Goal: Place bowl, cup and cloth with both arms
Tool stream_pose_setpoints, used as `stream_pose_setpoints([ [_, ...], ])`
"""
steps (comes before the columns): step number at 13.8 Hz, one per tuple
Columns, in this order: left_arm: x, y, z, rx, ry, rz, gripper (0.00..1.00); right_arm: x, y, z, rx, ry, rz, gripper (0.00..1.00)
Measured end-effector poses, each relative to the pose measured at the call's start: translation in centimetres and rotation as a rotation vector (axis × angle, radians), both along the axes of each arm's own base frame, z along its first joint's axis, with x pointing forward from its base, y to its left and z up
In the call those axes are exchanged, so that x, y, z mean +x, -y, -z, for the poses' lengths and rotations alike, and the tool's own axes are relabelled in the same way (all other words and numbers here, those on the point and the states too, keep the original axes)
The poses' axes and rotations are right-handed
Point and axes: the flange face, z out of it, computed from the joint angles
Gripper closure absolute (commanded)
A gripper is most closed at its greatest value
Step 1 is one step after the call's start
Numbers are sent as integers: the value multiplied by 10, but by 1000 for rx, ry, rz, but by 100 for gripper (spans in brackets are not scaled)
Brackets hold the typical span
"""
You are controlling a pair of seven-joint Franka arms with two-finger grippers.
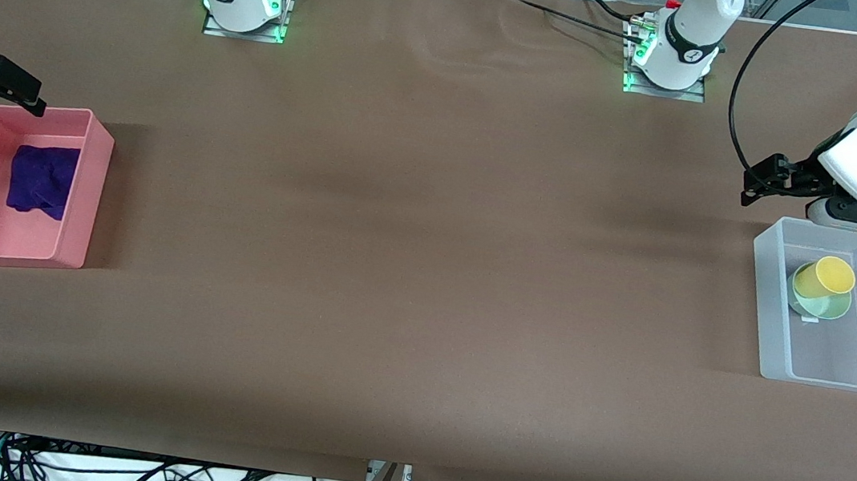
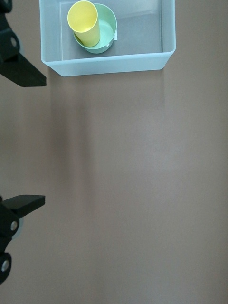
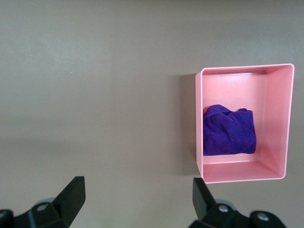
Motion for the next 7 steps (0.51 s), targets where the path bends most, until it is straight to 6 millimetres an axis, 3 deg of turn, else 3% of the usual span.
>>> stream_pose_setpoints([
  [7, 15, 5, -9, -2, -37, 11, 0, 0, 0, 0, 0, 0, 0, 0],
])
